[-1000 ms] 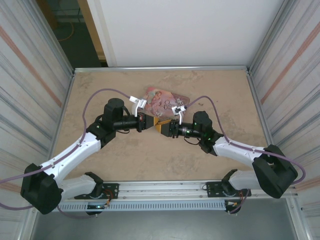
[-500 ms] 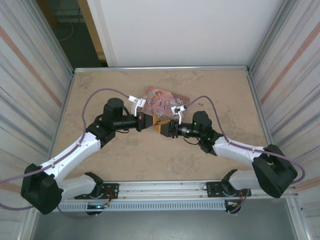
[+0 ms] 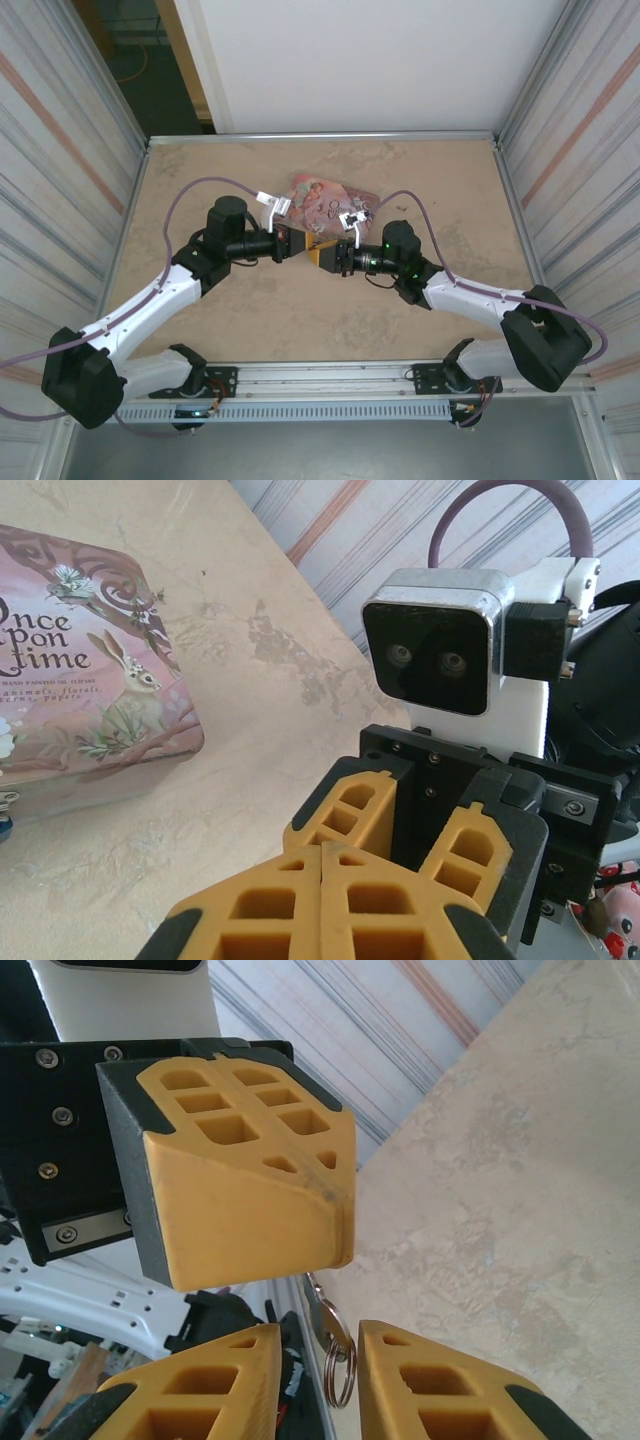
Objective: Unlock a padlock with a key
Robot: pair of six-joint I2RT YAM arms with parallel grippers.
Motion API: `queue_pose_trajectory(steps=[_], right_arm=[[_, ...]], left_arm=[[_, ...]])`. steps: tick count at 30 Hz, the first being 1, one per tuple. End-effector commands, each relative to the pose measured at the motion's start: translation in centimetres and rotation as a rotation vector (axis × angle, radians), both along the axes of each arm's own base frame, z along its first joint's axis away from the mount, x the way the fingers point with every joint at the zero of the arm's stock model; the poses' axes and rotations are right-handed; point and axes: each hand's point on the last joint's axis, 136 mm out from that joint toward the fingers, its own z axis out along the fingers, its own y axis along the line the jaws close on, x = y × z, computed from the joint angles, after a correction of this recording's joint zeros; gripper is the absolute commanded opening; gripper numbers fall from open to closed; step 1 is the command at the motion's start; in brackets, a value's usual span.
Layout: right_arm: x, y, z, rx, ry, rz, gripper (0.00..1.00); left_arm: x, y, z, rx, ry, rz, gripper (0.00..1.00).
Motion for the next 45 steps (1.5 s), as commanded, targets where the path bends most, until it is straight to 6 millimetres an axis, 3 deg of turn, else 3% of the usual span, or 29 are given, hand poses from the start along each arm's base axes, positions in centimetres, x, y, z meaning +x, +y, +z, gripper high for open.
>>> queue_pose_trajectory(steps=[1,14,34,43,45], right_arm=[[0.0,0.4,1.1,0.022,0.0,0.013,0.24],[0.5,0.2,0.8,0.01,0.016,-0.011,0.12],[1.0,0.4,1.0,0.013,0.018,-0.021,0.13],[0.8,0.3,0.3,-0.003,0.032,-0.018,0.0],[0.9,0.1,0.1,-0.01,0.033,-0.027,0.0]], left_arm=[[0.2,0.6,-0.8,0.014,0.017,0.02,0.0],[-0.1,0.5,-0.6,-0.008,0.012,-0.006,0.0],[-0.6,-0.1,-0.3,-0.035,0.019,-0.053,0.0],[-0.2,0.1,-0.1,-0.033,0.019,-0.028,0.0],[0.0,0.2,0.0,-0.031,0.016,-0.013,0.09]])
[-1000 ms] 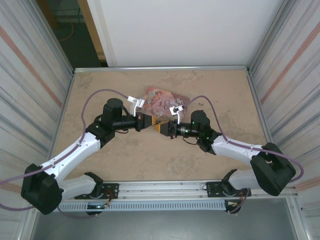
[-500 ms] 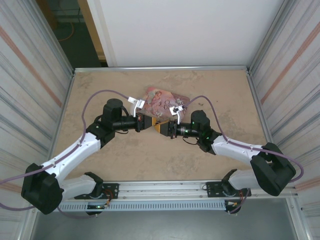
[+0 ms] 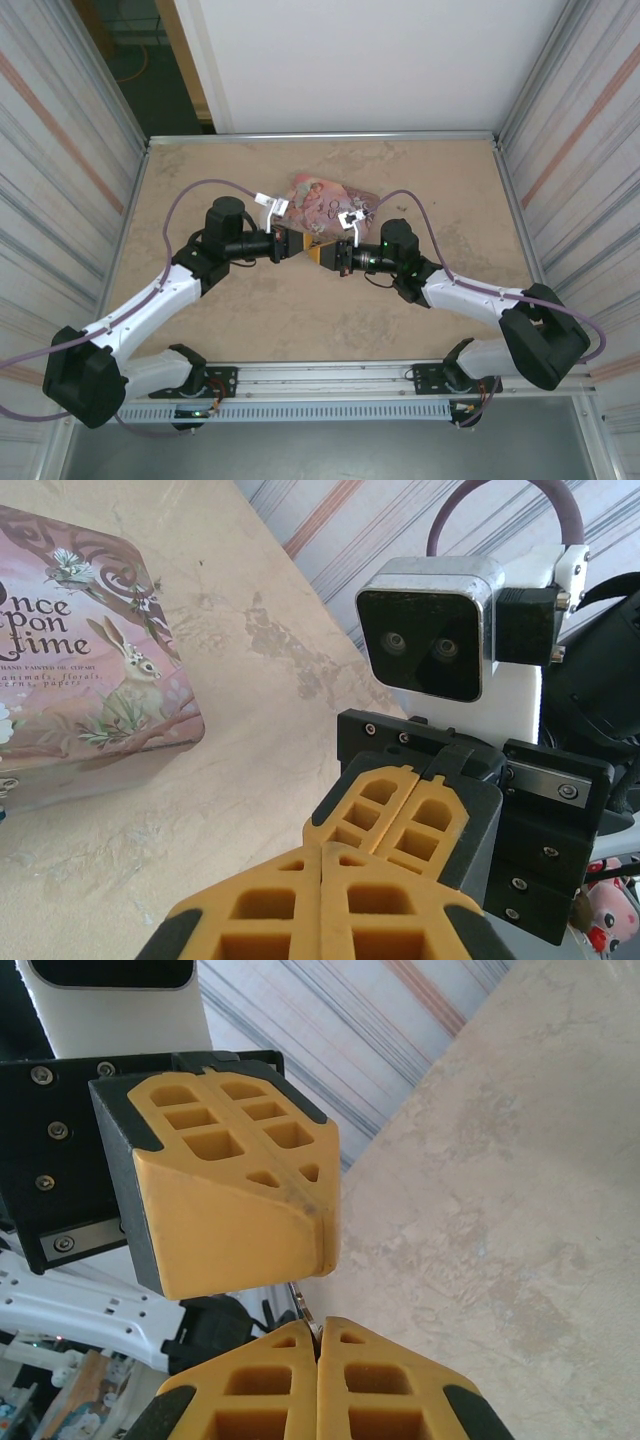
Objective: Unlock a padlock with a key
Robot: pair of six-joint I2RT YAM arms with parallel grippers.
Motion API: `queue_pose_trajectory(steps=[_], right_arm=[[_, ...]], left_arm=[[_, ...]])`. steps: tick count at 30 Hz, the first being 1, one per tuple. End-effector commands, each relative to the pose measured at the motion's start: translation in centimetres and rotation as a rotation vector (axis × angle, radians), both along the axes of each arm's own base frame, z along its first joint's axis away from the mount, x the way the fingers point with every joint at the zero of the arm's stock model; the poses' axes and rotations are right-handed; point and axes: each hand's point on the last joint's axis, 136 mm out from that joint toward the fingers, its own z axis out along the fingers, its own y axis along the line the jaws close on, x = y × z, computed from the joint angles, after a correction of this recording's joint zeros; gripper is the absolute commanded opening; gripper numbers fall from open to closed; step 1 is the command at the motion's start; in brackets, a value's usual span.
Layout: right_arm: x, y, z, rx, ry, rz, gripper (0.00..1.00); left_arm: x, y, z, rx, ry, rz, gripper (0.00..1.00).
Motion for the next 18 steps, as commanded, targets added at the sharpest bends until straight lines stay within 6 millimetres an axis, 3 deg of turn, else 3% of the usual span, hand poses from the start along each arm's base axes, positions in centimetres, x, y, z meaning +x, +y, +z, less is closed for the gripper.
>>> queue_pose_trajectory(steps=[1,3,6,11,18], right_arm=[[0.4,-0.1,0.5,0.002,-0.008,-0.019,0.0],[0.6,-0.5,0.1,-0.017,-0.008,-0.04,0.0],[1.0,-1.2,-0.7,-0.06,0.002,-0.078,0.0],[2.3,-3.4,-2.3,-0.128,0.035,-0.177,0.0],[4.8,-7.7,-4.3,-0.189,0.135,-0.346,0.0]], left_arm=[[0.1,0.1,0.7,-0.014,-0.013,0.011,0.14],[0.3,0.4,0.9,-0.009,-0.017,0.035,0.31],[0.7,1.7,0.8,0.013,-0.026,0.107,0.46],[1.7,5.4,-1.1,0.112,-0.028,0.305,0.6],[1.4,10.4,-5.0,0.221,0.005,0.544,0.75]])
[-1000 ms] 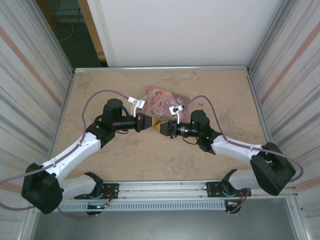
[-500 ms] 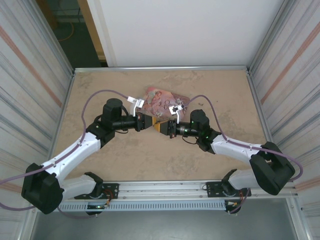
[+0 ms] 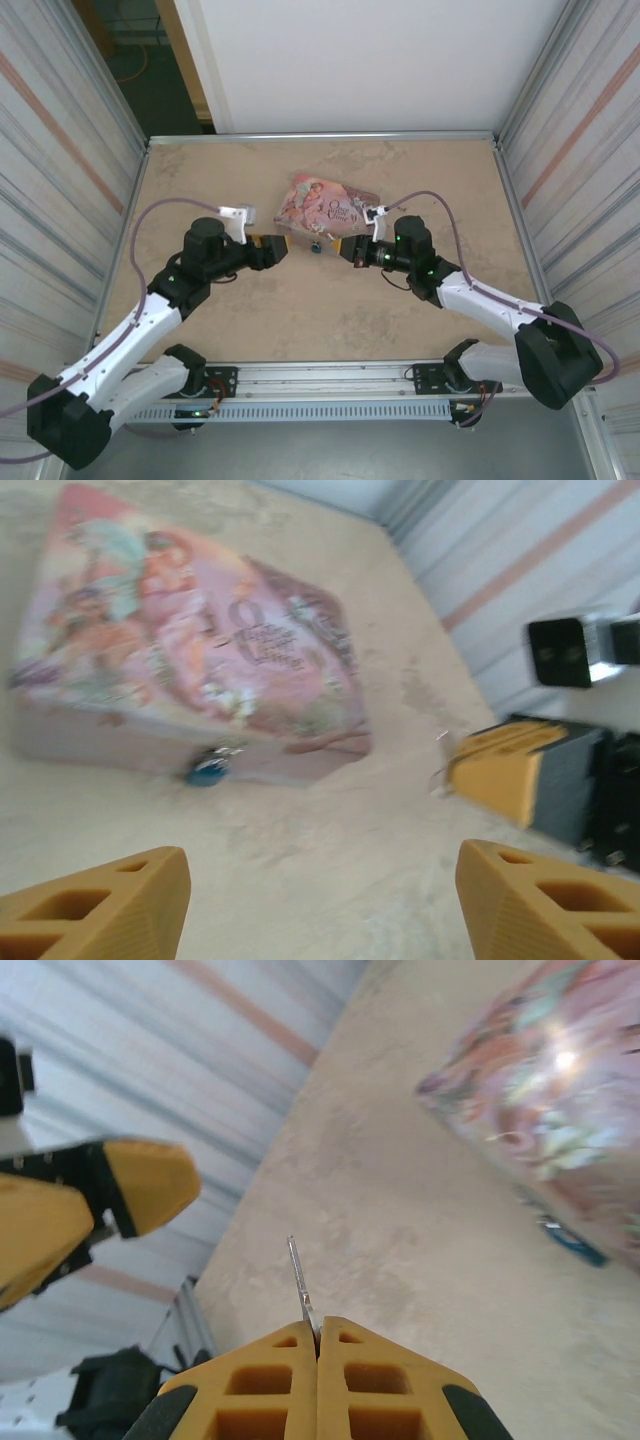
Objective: Unlock a padlock with a key
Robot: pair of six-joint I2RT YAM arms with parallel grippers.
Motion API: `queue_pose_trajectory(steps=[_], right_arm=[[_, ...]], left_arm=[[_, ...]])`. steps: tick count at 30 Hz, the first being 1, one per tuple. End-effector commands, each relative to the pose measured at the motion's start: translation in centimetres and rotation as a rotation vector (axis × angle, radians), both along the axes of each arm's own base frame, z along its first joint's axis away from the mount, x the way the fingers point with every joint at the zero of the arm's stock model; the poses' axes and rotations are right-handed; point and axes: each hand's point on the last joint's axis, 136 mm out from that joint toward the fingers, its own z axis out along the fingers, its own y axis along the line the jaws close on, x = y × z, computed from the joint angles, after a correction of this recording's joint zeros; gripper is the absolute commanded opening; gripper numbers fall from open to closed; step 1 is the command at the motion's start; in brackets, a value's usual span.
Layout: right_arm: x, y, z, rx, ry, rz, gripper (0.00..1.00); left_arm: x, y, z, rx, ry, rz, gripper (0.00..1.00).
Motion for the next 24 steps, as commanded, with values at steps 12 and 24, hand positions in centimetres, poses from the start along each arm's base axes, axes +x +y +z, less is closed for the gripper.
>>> queue_pose_trajectory(steps=[12,24], right_arm=[[4.1,-3.6,-2.5,0.013,0.145,-0.169,0.0],[8.1,-2.8,-4.4,-0.03,0.219,-0.2,0.0]], left_arm=[[-0.8,1.0,-8.1,0.007,0.137,0.057,0.87],[1.4,-3.1,-9.4,-0.101,0.231,-0.048,0.84]])
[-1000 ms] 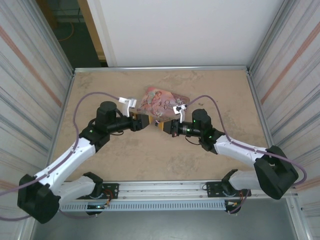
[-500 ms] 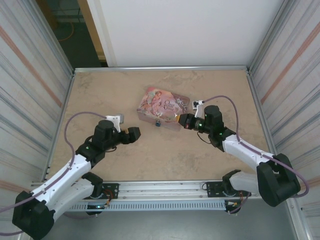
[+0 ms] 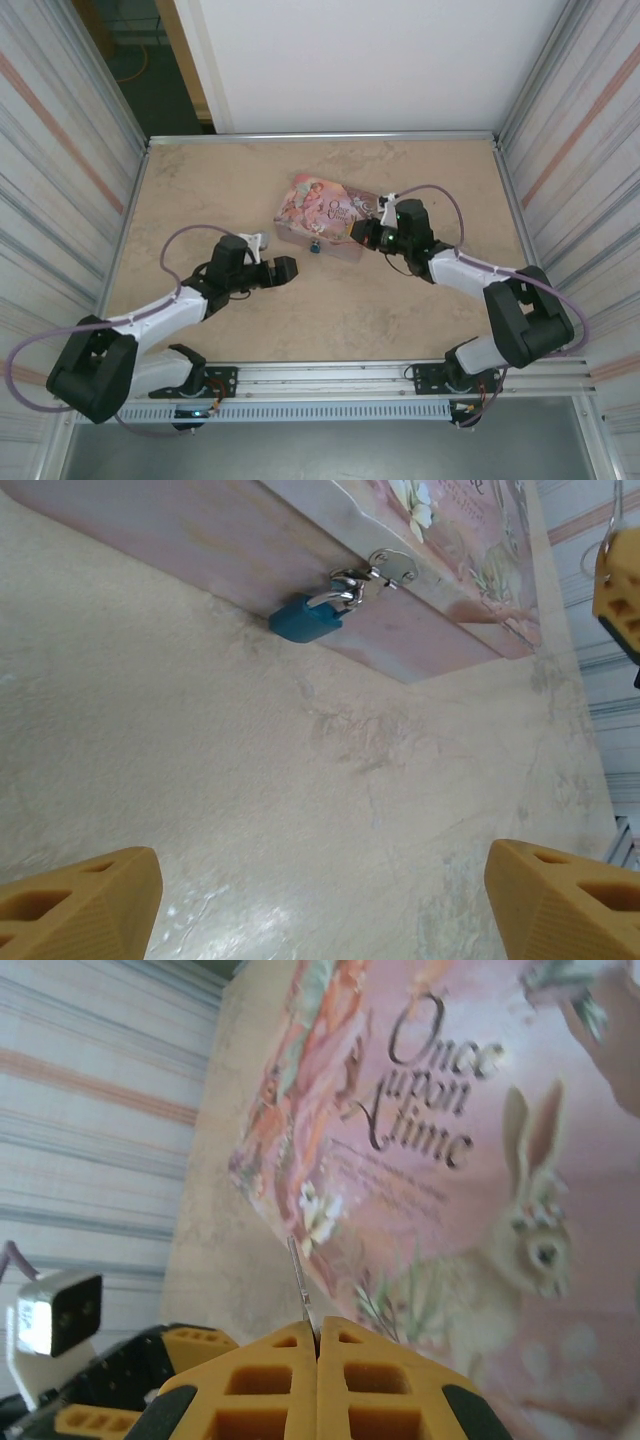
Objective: Unlock a padlock with a key
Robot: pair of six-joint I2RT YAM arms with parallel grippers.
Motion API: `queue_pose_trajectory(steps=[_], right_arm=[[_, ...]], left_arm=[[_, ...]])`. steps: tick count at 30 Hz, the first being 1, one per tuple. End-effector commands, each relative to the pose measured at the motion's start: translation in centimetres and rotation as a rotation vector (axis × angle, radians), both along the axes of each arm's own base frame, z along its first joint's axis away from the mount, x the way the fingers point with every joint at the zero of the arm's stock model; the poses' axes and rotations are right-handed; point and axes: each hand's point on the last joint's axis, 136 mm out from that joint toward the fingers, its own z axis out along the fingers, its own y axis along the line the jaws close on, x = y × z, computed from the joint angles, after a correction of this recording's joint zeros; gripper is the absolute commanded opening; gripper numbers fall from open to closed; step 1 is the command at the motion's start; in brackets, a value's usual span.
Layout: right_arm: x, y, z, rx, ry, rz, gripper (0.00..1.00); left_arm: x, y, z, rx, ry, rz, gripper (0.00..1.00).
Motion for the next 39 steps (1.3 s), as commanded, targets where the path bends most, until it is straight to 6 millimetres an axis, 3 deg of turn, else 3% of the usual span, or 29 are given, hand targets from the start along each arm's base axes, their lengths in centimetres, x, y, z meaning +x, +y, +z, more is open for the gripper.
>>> queue_pose_trajectory(steps=[1,14,22,29,39], right_arm=[[1.2,0.1,0.3,-0.002,0.013,-0.007,0.0],[2.9,0.5,-3.2,-0.065,0.093,0.044,0.0],[1.5,0.1,-5.5,-0.109,0.153,0.062,0.0],[-1.1,0.6,-7.8,-0.111,0.219,0.08,0.0],[-2.7,0.7,-8.5,-0.131,0.226,0.072,0.0]], left_arm=[[1.7,-1.5,2.9,-0.085,-0.068,-0.019,0.84],[3.6,-2.4,1.5,-0.022,-0.088,-0.053,0.81],[4.4,-2.9,1.1,0.018,-0.102,-0.088,0.81],[4.8,-3.2,0.2,0.04,-0.1,-0.11,0.78],[5.3,-3.6,-1.3,0.07,-0.111,-0.143,0.7]])
